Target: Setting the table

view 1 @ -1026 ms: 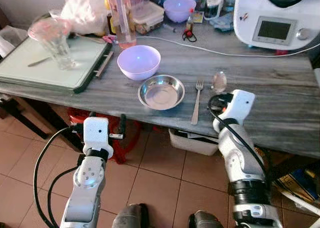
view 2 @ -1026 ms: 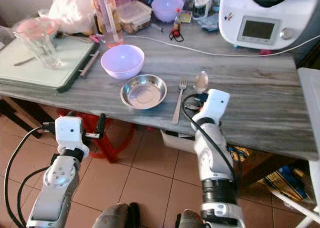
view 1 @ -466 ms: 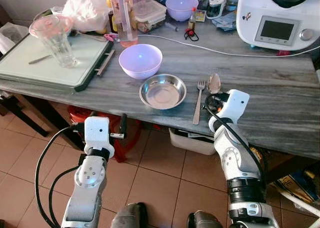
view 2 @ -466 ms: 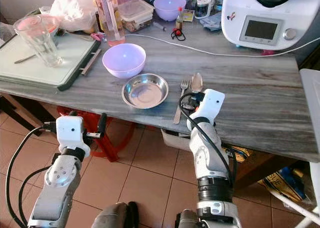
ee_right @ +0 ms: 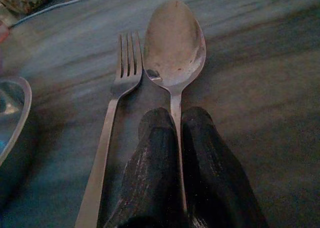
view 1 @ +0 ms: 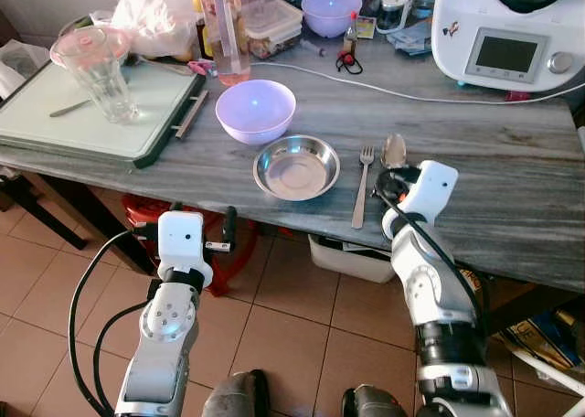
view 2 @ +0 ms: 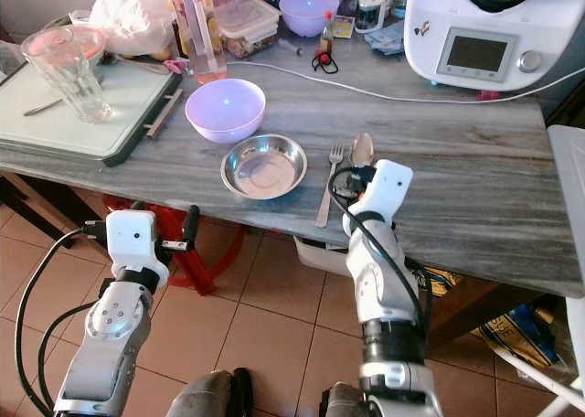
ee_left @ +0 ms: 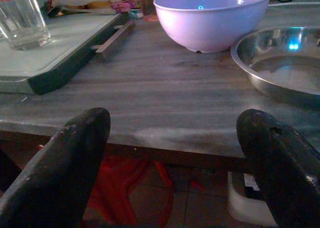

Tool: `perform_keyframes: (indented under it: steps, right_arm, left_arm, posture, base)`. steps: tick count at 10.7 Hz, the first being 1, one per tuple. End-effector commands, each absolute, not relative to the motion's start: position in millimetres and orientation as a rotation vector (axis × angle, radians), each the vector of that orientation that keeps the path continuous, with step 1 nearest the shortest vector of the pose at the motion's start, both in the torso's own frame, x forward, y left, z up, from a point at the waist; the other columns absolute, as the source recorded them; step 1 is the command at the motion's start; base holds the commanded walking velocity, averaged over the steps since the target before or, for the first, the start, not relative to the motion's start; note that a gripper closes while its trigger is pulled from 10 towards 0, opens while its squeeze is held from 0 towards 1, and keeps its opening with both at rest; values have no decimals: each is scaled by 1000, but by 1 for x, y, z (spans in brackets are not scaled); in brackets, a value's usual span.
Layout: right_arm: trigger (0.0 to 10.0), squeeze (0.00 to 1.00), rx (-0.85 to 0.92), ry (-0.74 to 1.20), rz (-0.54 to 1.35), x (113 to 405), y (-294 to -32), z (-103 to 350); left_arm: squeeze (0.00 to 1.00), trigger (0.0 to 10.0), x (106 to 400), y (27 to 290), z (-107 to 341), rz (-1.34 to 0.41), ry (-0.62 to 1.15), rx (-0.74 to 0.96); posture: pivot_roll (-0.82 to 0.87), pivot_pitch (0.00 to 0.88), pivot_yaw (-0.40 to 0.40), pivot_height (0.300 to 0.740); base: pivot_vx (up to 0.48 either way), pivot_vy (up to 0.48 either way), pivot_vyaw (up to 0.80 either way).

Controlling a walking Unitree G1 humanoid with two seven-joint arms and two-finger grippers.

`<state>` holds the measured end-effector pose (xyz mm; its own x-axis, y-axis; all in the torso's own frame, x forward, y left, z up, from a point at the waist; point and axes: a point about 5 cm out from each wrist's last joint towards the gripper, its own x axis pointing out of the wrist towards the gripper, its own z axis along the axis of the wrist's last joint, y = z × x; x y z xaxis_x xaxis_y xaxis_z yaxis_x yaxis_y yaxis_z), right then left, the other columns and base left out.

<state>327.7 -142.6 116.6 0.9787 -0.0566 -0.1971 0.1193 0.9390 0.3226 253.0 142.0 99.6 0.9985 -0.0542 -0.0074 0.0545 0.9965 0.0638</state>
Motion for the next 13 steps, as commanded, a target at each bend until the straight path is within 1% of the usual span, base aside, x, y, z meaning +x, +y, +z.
perform_keyframes:
  steps: [1,4,10,11,13]
  right_arm:
    - [10000,0,366,234,-97,327,-140,108]
    - [10000,0,368,263,-85,325,-137,103]
    - [10000,0,352,298,-107,314,-146,92]
    - [10000,1000,355,296,-106,313,-146,93]
    - [10000,1000,349,293,-110,313,-147,94]
  left_arm:
    - [0,10000,253,142,98,-63,15,68]
    - [0,10000,254,143,98,-61,16,70]
    - [0,10000,256,141,98,-68,13,65]
    - [0,10000,256,140,98,-68,13,64]
    - [0,10000,255,140,98,-67,13,63]
  posture:
    - [46,131,64,740]
    - [47,128,60,740]
    - [36,124,61,740]
    - [36,124,60,740]
    - [37,124,60,740]
  base:
    - [0,0,0]
    - [0,0,0]
    - [0,0,0]
    - [0,0,0]
    - [0,0,0]
